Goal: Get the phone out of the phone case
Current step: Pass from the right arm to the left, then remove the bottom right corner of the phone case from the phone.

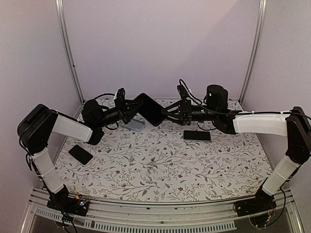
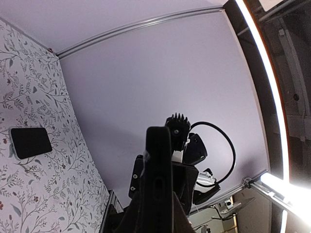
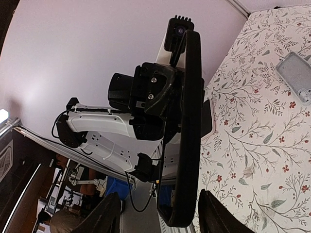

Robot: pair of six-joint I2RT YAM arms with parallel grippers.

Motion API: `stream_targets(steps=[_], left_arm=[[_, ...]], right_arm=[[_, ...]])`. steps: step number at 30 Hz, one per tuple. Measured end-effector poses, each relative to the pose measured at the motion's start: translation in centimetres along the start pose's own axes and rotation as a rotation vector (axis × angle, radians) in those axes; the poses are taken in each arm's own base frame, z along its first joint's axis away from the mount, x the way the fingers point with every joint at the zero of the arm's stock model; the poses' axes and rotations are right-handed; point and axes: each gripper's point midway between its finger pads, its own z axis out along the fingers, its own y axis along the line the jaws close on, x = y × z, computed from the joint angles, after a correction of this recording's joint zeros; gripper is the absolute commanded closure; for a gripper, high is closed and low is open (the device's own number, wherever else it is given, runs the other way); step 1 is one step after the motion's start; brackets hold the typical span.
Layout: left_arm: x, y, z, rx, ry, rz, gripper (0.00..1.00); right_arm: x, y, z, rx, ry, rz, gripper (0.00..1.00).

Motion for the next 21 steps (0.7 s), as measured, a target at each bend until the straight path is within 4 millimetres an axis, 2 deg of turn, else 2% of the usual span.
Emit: stream_targets(steps=[8, 14, 21], left_arm=[[-0.5, -2.3, 0.0, 0.042, -0.035, 0.025, 1.0], [-0.5, -2.8, 0.1, 0.05, -0.035, 0.03, 1.0], [-0.2, -2.8, 0.1, 0.051, -0.022, 0.03, 1.0]], right_arm=[[0.4, 0.3, 0.6, -0.001, -0.021, -0.009, 0.47], [0.2, 0.1, 0.1, 0.01, -0.051, -0.014, 0.48], [-1.1, 2.4, -1.1, -0.027, -0.107, -0.056, 0.58]])
